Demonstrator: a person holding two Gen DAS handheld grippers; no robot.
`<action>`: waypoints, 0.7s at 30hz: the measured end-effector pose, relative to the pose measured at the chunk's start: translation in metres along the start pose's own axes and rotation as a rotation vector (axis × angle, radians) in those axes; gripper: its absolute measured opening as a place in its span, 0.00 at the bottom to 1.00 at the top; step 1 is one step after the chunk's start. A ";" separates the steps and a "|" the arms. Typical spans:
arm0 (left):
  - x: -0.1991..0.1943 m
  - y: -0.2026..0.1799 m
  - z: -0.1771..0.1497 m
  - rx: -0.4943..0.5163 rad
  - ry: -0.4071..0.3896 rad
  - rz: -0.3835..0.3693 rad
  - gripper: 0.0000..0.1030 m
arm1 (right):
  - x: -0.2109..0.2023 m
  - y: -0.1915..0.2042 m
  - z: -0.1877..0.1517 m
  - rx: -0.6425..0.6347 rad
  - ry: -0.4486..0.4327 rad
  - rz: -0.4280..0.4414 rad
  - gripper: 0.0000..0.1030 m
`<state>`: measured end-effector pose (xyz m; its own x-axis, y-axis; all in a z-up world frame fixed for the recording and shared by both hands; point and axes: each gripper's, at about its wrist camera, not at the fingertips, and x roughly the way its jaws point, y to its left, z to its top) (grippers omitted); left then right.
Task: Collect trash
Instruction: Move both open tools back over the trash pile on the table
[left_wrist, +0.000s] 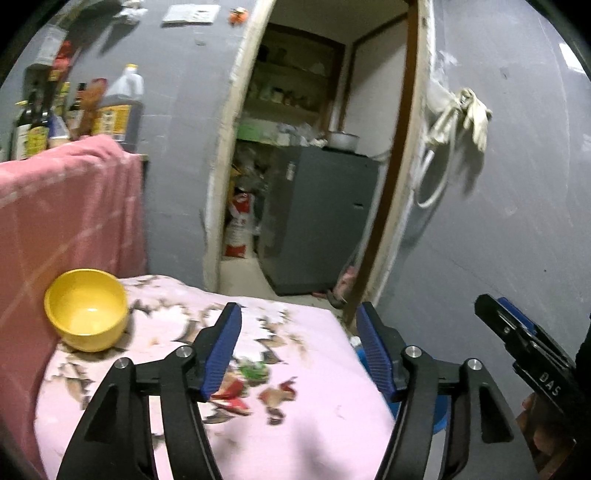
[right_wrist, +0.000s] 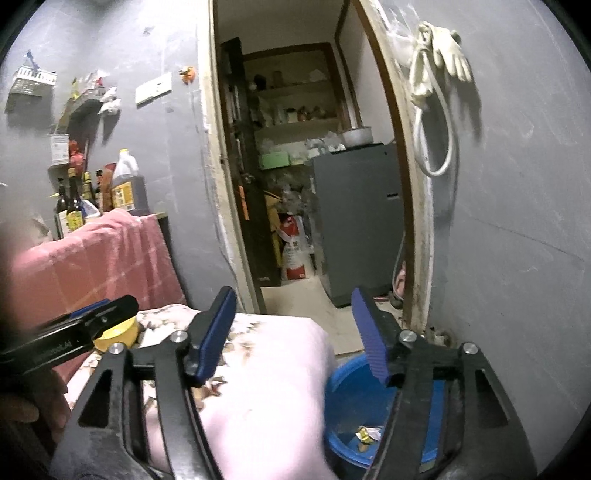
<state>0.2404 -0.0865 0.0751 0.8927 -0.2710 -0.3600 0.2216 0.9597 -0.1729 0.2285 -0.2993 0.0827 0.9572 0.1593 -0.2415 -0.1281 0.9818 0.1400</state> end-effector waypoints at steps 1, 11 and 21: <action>-0.006 0.007 0.000 -0.008 -0.010 0.014 0.61 | -0.001 0.006 0.000 -0.003 -0.007 0.005 0.77; -0.056 0.060 -0.009 -0.083 -0.147 0.120 0.98 | -0.014 0.054 -0.005 -0.015 -0.108 0.056 1.00; -0.088 0.095 -0.024 -0.067 -0.194 0.210 0.98 | -0.025 0.094 -0.018 -0.058 -0.182 0.096 1.00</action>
<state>0.1738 0.0267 0.0684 0.9760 -0.0415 -0.2136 0.0034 0.9845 -0.1755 0.1876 -0.2090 0.0849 0.9702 0.2369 -0.0518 -0.2312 0.9680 0.0972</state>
